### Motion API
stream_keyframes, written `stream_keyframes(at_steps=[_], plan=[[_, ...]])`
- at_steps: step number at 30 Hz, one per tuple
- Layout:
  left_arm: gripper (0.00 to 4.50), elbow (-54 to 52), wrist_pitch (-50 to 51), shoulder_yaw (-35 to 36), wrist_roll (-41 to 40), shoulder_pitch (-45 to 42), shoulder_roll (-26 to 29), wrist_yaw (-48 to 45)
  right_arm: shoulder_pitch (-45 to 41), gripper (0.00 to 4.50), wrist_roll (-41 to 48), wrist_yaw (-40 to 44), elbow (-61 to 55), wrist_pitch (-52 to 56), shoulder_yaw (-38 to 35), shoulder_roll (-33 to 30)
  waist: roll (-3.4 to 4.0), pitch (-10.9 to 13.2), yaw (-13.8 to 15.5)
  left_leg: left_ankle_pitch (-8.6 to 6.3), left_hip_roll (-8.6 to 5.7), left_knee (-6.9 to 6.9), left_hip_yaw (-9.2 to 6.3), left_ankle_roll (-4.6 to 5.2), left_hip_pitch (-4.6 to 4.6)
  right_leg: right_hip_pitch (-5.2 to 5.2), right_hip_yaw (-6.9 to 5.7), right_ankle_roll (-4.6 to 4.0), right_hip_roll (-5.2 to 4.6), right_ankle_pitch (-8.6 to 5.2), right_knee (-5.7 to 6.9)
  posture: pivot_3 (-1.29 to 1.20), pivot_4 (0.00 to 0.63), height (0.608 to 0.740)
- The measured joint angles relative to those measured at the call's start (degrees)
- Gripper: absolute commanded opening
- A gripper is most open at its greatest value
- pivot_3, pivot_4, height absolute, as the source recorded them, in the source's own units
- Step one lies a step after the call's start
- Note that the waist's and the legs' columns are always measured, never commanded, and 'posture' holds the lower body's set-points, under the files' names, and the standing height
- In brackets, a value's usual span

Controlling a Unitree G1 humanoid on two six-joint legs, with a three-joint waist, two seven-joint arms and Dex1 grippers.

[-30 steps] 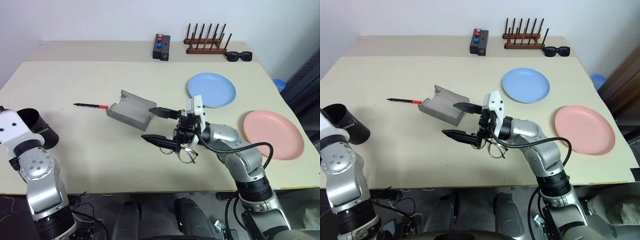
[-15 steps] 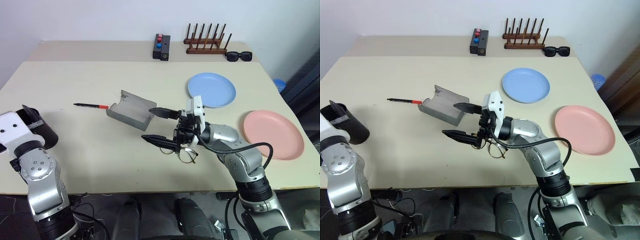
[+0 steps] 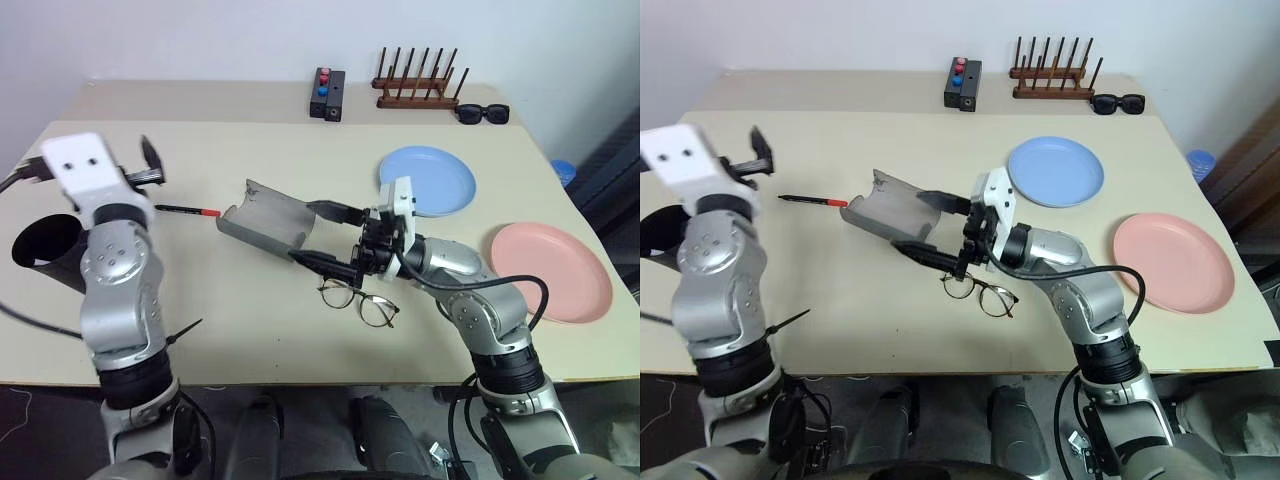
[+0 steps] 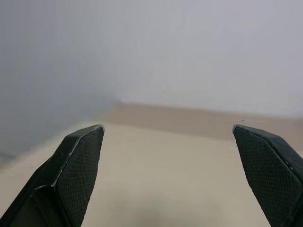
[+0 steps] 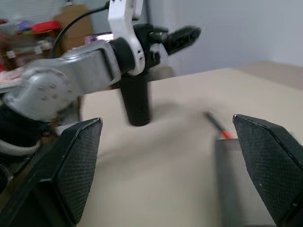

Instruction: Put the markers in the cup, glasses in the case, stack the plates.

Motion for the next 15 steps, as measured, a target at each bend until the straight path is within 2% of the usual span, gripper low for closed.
stream_keyframes(at_steps=[3, 6, 10, 15], plan=[[4.47, 7.92, 11.08, 1.71, 0.21, -7.07, -3.98, 4.97, -0.53, 4.5, -0.06, -0.6, 1.27, 0.0, -0.98, 0.1, -0.01, 0.01, 0.09, 0.01, 0.01, -0.01, -0.08, 0.01, -0.02, -0.04, -0.05, 0.03, 0.06, 0.01, 0.03, 0.0, 0.15, 0.74], [4.47, 16.44, 16.84, 4.23, 1.3, -12.74, -5.65, 10.02, -0.59, 4.5, -0.23, -0.74, 1.57, -0.03, -0.93, 0.21, -0.01, 0.01, -0.07, 0.0, 0.01, -0.03, -0.08, 0.01, -0.05, -0.06, -0.04, 0.04, 0.06, 0.01, 0.0, 0.0, 0.15, 0.74], [4.47, 29.22, 18.4, 9.7, 1.27, -19.58, -6.44, 15.2, -0.56, 4.5, -0.29, -1.29, 1.5, -0.03, -0.89, 0.38, -0.01, 0.01, 0.1, 0.0, 0.01, -0.06, -0.09, 0.0, -0.05, -0.08, -0.06, 0.05, 0.06, 0.01, 0.0, 0.0, 0.15, 0.74], [4.47, 41.0, 16.01, 12.47, 0.35, -24.35, -6.83, 17.83, 0.15, 4.5, -0.3, -1.65, 1.19, -0.08, -0.83, 0.32, -0.04, 0.03, 0.41, 0.01, 0.01, -0.05, -0.09, -0.01, -0.08, -0.07, -0.08, 0.06, 0.06, 0.02, -0.02, 0.0, 0.15, 0.74]])
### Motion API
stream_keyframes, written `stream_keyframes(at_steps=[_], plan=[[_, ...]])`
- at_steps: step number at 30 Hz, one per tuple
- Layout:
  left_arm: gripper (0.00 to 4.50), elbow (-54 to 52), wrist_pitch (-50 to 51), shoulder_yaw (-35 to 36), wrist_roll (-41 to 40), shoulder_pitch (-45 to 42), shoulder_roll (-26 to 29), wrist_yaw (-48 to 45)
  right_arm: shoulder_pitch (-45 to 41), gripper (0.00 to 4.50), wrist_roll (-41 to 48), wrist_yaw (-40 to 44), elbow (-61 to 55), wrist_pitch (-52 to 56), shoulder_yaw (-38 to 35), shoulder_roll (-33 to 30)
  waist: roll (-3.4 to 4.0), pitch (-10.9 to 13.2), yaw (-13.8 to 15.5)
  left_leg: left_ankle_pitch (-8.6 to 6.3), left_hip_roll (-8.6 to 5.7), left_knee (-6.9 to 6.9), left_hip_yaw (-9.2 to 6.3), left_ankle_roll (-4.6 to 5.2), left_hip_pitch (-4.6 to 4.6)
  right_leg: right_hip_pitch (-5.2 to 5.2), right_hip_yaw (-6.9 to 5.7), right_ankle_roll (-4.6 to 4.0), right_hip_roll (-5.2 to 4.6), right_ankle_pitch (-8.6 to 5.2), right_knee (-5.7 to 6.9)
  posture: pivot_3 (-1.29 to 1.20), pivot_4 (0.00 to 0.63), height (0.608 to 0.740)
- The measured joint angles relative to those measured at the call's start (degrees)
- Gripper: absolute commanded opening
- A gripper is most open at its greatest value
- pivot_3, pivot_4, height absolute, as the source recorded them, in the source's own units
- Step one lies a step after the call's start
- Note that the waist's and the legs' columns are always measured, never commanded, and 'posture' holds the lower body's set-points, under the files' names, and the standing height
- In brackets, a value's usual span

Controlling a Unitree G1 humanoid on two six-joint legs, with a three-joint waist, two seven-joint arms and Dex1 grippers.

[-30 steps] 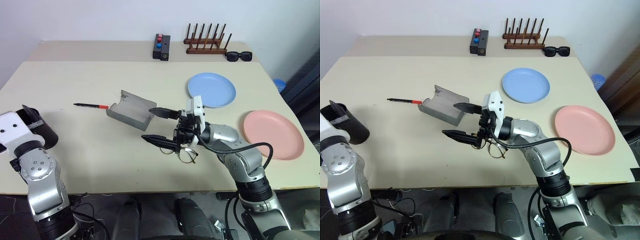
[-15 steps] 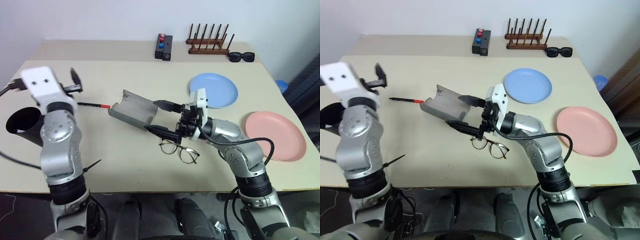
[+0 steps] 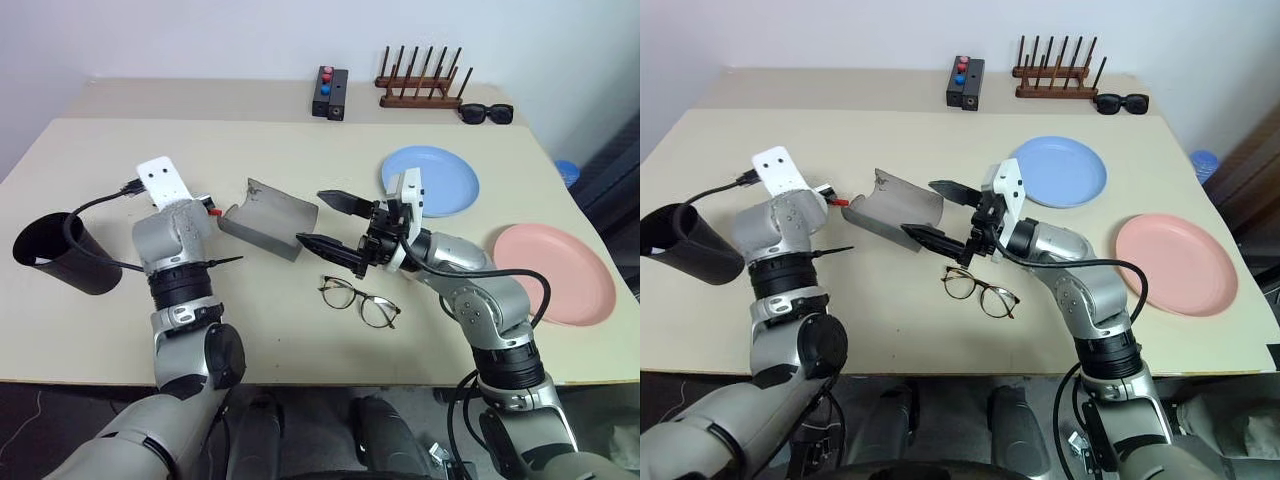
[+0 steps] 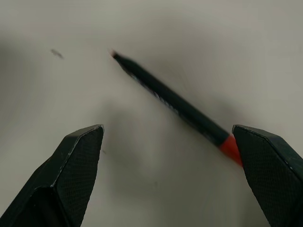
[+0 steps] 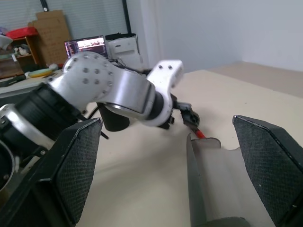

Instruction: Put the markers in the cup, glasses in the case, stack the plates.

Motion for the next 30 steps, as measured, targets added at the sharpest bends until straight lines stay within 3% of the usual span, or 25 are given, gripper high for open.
stream_keyframes(at_steps=[11, 14, 21, 26, 30], plan=[[4.47, 21.7, -10.65, 2.73, -3.38, -9.32, 3.17, 4.37, 2.77, 4.5, -0.58, 0.71, -0.51, -0.93, 1.04, -0.44, 0.0, 0.0, -0.18, 0.0, 0.0, -0.07, 0.0, -0.01, 0.0, -0.03, -0.01, 0.02, 0.0, 0.0, -0.02, 0.0, 0.15, 0.74], [3.59, 25.65, -11.97, 4.56, -4.93, -11.09, 4.18, 7.76, 2.76, 4.5, -0.57, 0.41, -1.08, -0.9, 1.24, -0.4, 0.0, 0.0, -0.16, 0.0, 0.0, -0.07, 0.0, -0.02, 0.0, -0.03, -0.01, 0.02, 0.0, 0.0, -0.02, 0.0, 0.15, 0.74], [0.11, 28.04, -12.42, 7.23, -7.91, -12.23, 5.99, 14.63, 2.72, 4.5, -0.57, -0.12, -1.51, -0.87, 1.24, -0.42, 0.02, -0.01, -0.14, 0.02, 0.0, -0.08, 0.0, -0.07, 0.05, 0.0, -0.01, 0.04, 0.0, 0.01, 0.0, 0.0, 0.15, 0.74], [0.04, 26.85, -12.72, 6.17, -8.85, -11.61, 5.95, 15.02, 2.69, 4.5, -0.58, -0.09, -1.5, -0.87, 1.24, -0.42, 0.02, -0.01, -0.13, 0.04, 0.0, -0.1, 0.0, -0.1, 0.04, 0.01, -0.01, 0.05, 0.0, 0.02, 0.0, 0.0, 0.15, 0.74], [0.04, 21.08, -18.87, -1.66, -6.82, -6.77, 5.35, 8.24, 2.68, 4.5, -0.69, 0.05, -1.41, -0.92, 1.32, -0.39, 0.01, 0.01, -0.11, 0.08, 0.0, -0.15, 0.0, -0.17, 0.01, -0.04, -0.01, 0.03, 0.0, 0.03, 0.0, 0.0, 0.15, 0.74]])
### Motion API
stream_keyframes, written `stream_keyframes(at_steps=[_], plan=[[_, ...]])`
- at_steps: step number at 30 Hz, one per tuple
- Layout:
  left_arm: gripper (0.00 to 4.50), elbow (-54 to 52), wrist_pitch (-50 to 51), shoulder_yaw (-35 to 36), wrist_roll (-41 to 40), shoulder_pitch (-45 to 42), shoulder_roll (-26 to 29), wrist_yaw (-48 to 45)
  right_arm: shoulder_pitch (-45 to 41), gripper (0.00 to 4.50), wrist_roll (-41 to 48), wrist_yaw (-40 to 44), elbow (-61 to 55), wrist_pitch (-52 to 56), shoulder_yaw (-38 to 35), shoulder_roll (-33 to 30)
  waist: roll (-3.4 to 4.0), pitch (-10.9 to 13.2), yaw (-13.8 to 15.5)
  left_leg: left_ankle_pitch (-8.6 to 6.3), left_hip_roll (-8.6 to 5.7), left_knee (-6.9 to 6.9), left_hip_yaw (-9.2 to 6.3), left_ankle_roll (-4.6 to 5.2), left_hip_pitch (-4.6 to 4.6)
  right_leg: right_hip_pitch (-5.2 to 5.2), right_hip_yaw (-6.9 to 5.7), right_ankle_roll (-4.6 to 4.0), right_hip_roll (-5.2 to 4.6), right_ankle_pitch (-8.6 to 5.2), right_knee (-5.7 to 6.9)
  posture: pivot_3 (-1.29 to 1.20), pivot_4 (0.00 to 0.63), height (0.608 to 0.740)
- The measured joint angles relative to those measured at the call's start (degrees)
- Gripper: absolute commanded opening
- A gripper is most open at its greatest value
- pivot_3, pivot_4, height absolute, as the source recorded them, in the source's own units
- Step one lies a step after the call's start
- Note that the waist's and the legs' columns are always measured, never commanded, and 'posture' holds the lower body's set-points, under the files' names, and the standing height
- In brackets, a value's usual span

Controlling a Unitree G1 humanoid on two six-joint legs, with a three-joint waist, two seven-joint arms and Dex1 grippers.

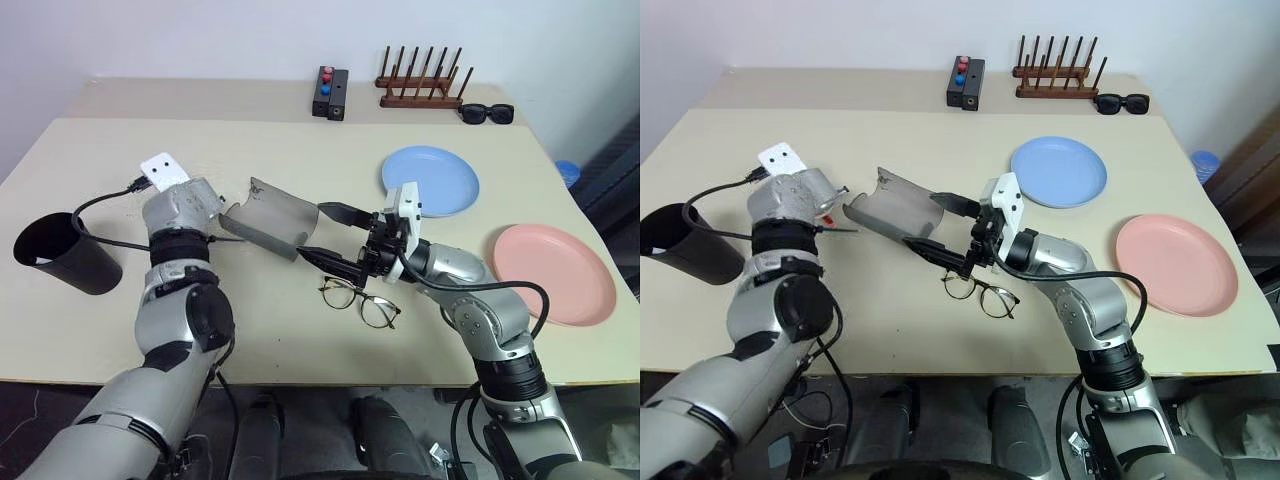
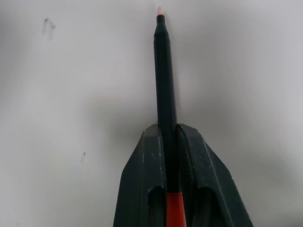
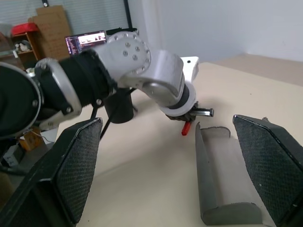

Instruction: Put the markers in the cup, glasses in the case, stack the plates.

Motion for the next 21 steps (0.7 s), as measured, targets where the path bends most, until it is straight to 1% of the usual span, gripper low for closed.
stream_keyframes(at_steps=[2, 4, 6, 8, 11, 13, 17, 21], plan=[[0.04, -8.54, -7.29, -5.48, 1.31, 4.87, 0.22, -6.73, -0.01, 4.5, -0.29, 0.07, 0.08, -0.06, 0.05, 0.0, 0.01, 0.01, -0.11, 0.01, 0.01, -0.07, 0.02, -0.02, -0.03, -0.04, 0.02, -0.01, 0.0, 0.01, -0.02, 0.0, 0.15, 0.74], [0.04, -16.64, -13.1, -9.03, 2.24, 8.02, 1.29, -11.62, -0.11, 4.5, -0.44, 0.08, 0.24, -0.09, 0.18, 0.12, 0.02, 0.02, -0.08, 0.02, 0.01, -0.13, 0.02, -0.03, -0.02, -0.07, 0.01, -0.02, 0.0, 0.01, -0.02, 0.0, 0.15, 0.74], [0.04, -26.56, -18.98, -11.94, 4.54, 12.63, 3.99, -14.8, -0.14, 4.5, -0.49, 0.16, 0.39, -0.15, 0.3, 0.08, 0.04, 0.02, -0.32, 0.01, 0.02, -0.18, 0.04, -0.03, 0.0, -0.08, 0.05, -0.02, 0.0, 0.0, -0.02, 0.0, 0.15, 0.74], [0.04, -35.42, -22.56, -13.2, 8.1, 17.83, 7.48, -15.42, -0.13, 4.5, -0.48, 0.33, 0.47, -0.25, 0.38, 0.22, 0.05, 0.01, -0.6, 0.01, 0.02, -0.22, 0.05, -0.02, 0.03, -0.08, 0.06, -0.02, 0.0, 0.0, -0.01, 0.0, 0.15, 0.74], [0.04, -46.04, -23.67, -11.85, 13.13, 26.58, 11.88, -15.34, -0.18, 4.5, -0.34, 0.54, 0.52, -0.44, 0.4, 0.59, 0.05, 0.01, -0.72, 0.01, 0.02, -0.14, 0.04, -0.01, 0.02, -0.06, 0.06, -0.02, 0.0, 0.0, 0.01, 0.0, 0.15, 0.74], [0.04, -51.28, -23.15, -9.91, 15.13, 32.11, 12.78, -15.44, -0.2, 4.5, 0.25, 0.61, 0.5, -0.43, 0.36, 0.99, 0.04, 0.01, -0.79, 0.01, 0.02, -0.05, 0.04, -0.01, 0.01, 0.0, 0.04, -0.05, -0.01, -0.01, -0.01, 0.0, 0.15, 0.74], [0.04, -60.13, -21.7, -5.1, 16.91, 41.18, 13.25, -16.67, -0.55, 4.5, 2.29, 0.94, 0.43, 0.17, 0.32, 2.48, 0.03, 0.0, -0.57, 0.01, 0.02, 0.04, 0.04, -0.01, 0.02, 0.04, 0.05, -0.29, -0.03, -0.1, -0.03, 0.0, 0.15, 0.74], [0.04, -64.23, -20.32, -2.08, 17.15, 45.83, 11.61, -17.61, -1.31, 4.5, 3.27, 1.55, 0.32, 0.95, 0.46, 2.99, 0.03, 0.0, -0.01, 0.01, 0.02, 0.06, 0.04, -0.01, 0.03, 0.03, 0.04, -0.32, -0.03, -0.11, -0.02, 0.0, 0.15, 0.74]])
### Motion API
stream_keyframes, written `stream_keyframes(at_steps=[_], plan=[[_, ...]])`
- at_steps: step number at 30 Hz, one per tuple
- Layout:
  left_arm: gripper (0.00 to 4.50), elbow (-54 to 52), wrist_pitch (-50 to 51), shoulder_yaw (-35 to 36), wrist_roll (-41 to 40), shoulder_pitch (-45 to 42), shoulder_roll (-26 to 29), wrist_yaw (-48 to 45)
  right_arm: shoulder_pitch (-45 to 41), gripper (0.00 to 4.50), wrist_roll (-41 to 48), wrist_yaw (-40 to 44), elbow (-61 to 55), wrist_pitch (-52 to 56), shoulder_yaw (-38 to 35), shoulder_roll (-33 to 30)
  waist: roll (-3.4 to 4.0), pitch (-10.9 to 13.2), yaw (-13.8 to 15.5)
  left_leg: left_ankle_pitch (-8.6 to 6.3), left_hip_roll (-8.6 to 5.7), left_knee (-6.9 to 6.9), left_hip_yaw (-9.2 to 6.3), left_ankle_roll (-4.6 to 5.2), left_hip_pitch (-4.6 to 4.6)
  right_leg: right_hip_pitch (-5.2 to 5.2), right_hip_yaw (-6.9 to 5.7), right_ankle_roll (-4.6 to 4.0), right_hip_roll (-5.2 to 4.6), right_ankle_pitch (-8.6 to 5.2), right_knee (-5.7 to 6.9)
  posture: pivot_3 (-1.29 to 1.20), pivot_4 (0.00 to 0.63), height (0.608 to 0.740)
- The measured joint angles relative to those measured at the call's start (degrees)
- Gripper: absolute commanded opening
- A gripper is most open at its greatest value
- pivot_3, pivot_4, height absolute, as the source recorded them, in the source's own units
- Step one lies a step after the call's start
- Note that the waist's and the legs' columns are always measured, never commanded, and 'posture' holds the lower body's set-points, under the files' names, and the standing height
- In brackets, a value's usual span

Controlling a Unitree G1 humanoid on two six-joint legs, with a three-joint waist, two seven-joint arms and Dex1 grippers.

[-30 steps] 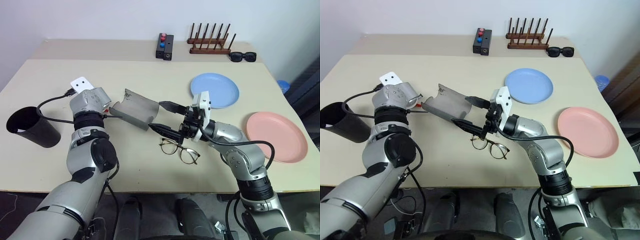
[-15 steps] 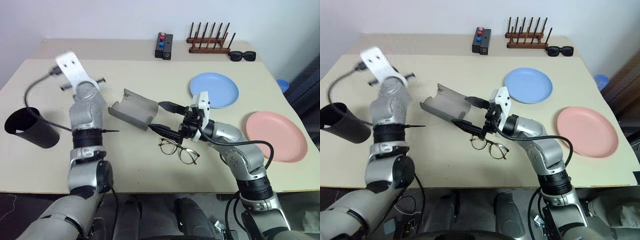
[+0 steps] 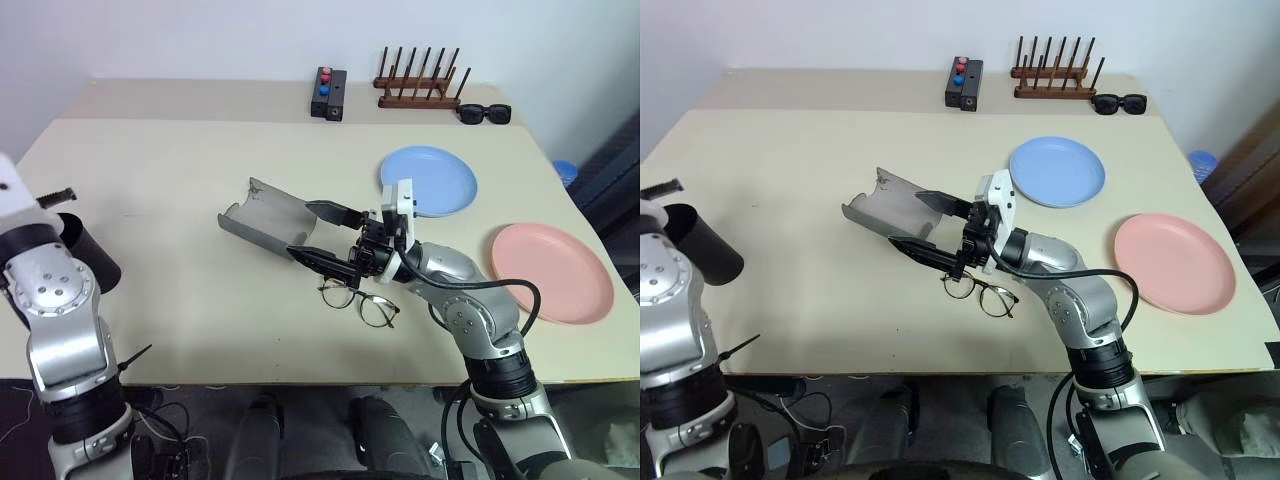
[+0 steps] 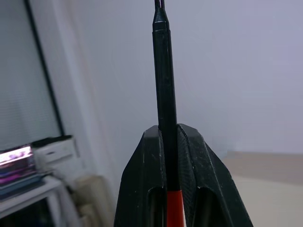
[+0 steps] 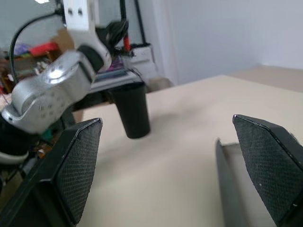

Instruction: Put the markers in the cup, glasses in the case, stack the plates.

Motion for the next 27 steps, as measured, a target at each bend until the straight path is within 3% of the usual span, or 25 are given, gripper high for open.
stream_keyframes(at_steps=[12, 18, 21, 26, 27], plan=[[0.04, -0.76, 0.66, 2.5, -1.15, 3.72, -8.82, 1.24, -1.85, 4.5, 0.26, 1.88, 0.16, 0.26, 2.1, 0.54, -0.01, -0.01, -0.08, -0.01, 0.0, 0.01, -0.01, 0.02, 0.0, -0.01, 0.0, -0.01, 0.0, 0.0, 0.0, 0.0, 0.15, 0.74], [0.04, -0.21, -0.83, 3.12, -1.15, 5.2, -10.39, 1.99, -1.83, 4.5, 0.2, 1.83, 0.15, 0.26, 2.18, 0.57, -0.02, -0.01, 0.03, -0.01, 0.0, 0.02, 0.0, 0.01, -0.01, 0.0, 0.0, -0.02, 0.0, -0.01, -0.01, 0.0, 0.15, 0.74], [1.23, 0.61, -1.52, 3.1, -1.24, 5.21, -10.92, 2.37, -1.74, 4.5, 0.19, 1.79, 0.14, 0.26, 2.25, 0.57, -0.02, -0.01, -0.01, -0.01, 0.0, 0.02, 0.0, 0.01, -0.01, 0.0, 0.01, -0.03, 0.0, -0.01, -0.01, 0.0, 0.15, 0.74], [3.78, 1.46, -2.04, 3.07, -1.24, 5.09, -11.29, 2.64, -1.34, 4.5, -0.16, 1.75, 0.14, 0.24, 2.31, 0.56, -0.02, -0.01, -0.01, -0.01, 0.0, 0.02, 0.0, 0.01, -0.01, -0.01, 0.01, -0.03, 0.0, -0.01, -0.01, 0.0, 0.15, 0.74], [3.78, 1.61, -2.06, 3.05, -1.24, 5.08, -11.43, 2.69, -1.29, 4.5, -0.22, 1.76, 0.14, 0.24, 2.34, 0.56, -0.02, -0.01, -0.01, -0.01, 0.0, 0.02, 0.0, 0.01, -0.01, -0.01, 0.01, -0.03, 0.0, -0.01, -0.01, 0.0, 0.15, 0.74]])
